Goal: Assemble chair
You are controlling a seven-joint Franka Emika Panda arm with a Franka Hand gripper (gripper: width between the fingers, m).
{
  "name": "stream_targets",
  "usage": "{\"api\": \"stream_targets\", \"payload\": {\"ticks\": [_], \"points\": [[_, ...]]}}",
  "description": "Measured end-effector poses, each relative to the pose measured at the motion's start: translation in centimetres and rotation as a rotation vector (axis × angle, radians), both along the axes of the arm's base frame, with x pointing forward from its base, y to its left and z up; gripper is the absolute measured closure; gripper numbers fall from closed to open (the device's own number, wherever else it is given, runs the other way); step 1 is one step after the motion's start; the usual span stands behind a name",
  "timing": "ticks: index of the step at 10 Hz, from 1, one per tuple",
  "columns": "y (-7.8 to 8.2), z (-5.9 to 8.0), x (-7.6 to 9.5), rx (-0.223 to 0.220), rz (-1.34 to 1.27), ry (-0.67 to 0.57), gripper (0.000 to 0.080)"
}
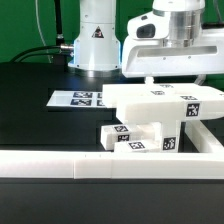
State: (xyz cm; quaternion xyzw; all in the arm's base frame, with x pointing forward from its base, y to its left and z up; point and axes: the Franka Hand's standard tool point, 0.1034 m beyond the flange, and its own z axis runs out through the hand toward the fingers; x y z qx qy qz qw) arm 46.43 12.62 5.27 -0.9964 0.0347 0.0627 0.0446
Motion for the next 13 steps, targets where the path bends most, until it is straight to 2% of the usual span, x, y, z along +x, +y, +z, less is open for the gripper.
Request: {"api": "stream_targets", "payload": {"ticks": [2,4,5,7,9,10,13], "points": [[0.2,-0.1,-0.1,-0.002,-0.008,0.001,0.0151],[2.1,-0.3,-0.5,-0.002,0.009,0.002,0.0151],[2.5,-0.4,-0.1,-0.007,0.037,-0.003,0.0151],[2.1,-0.5,0.8,0.0,0.081,0.002,0.0151],[1.9,-0.7,0.7,0.002,0.092,-0.003,0.0151],[1.3,-1.1,0.2,-0.001,0.1,-0.008,0.0151],[1.7,-1.7,-0.4,-0.003,0.109,-0.003,0.0151]]}}
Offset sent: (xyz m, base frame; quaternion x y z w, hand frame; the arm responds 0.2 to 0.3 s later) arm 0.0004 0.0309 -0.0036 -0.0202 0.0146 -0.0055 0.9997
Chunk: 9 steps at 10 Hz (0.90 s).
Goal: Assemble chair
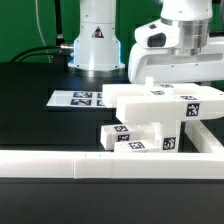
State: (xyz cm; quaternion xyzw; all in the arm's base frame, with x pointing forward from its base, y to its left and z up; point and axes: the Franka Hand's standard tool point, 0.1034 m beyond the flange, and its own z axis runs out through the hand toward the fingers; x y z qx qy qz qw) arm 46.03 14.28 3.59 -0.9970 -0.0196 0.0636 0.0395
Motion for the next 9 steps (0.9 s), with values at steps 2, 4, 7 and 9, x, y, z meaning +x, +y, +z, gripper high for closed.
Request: {"api": "stream_targets", "payload": {"ticks": [2,4,7,9], "points": [[0.12,-0.28,-0.16,-0.002,0.002,0.004,0.0151],[0.4,-0.18,0.14,-0.001,-0.007,0.003,0.0151],[0.37,-0.2,0.12,-0.001,-0.008,0.003,0.0151],[0.45,-0.23,0.11,-0.001,-0.007,0.003,0.0151]]}}
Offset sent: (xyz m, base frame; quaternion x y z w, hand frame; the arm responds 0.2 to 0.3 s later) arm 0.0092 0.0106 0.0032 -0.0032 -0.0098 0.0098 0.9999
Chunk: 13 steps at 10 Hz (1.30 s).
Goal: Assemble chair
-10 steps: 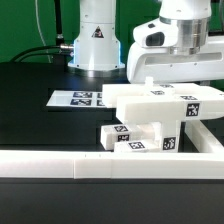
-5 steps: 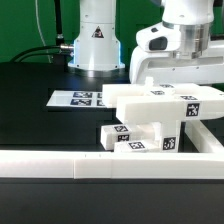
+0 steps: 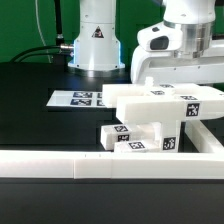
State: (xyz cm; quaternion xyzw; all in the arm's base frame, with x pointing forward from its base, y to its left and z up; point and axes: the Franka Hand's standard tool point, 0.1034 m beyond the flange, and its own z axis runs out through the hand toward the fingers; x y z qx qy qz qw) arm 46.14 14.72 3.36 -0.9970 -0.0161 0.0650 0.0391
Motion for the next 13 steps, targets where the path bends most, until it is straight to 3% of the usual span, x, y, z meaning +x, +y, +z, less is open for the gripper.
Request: {"api": "stream_targets", "payload": {"ticks": [2,13], "points": [[0.77,-0.08,0.16,-0.004,0.014,-0.004,0.0151],[0.97,-1.08,-0.39,-0.012,0.015,0.003,0.0151]]}}
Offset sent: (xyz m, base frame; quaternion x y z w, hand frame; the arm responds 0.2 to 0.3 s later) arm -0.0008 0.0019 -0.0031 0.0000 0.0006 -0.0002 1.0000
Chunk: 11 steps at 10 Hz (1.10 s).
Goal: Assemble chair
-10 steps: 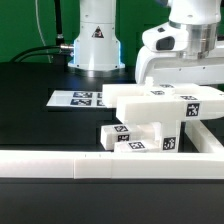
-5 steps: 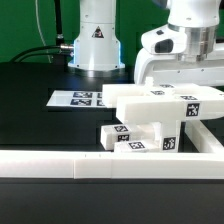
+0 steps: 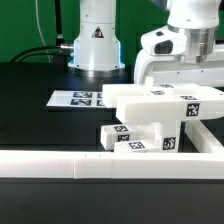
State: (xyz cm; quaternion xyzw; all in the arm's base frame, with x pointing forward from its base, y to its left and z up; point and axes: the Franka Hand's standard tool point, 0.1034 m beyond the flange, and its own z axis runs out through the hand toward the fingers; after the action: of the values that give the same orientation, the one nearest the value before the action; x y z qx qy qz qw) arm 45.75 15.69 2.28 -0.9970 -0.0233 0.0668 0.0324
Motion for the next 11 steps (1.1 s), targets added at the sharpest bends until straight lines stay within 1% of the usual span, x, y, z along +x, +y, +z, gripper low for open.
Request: {"api": "stream_targets", "payload": {"ticks": [1,2,7,11], "points": [[0.5,-0.5,-0.2,-0.004,0.009,-0.002,0.0151],[0.4,-0.8,-0.3,-0.005,0.008,0.001,0.0151],[-0.2,-1.3,-1.0,-0.011,0.004,0.015,0.0151],[0.0,-1.6,-1.3,-0.013,0.007,0.021,0.0151]]}}
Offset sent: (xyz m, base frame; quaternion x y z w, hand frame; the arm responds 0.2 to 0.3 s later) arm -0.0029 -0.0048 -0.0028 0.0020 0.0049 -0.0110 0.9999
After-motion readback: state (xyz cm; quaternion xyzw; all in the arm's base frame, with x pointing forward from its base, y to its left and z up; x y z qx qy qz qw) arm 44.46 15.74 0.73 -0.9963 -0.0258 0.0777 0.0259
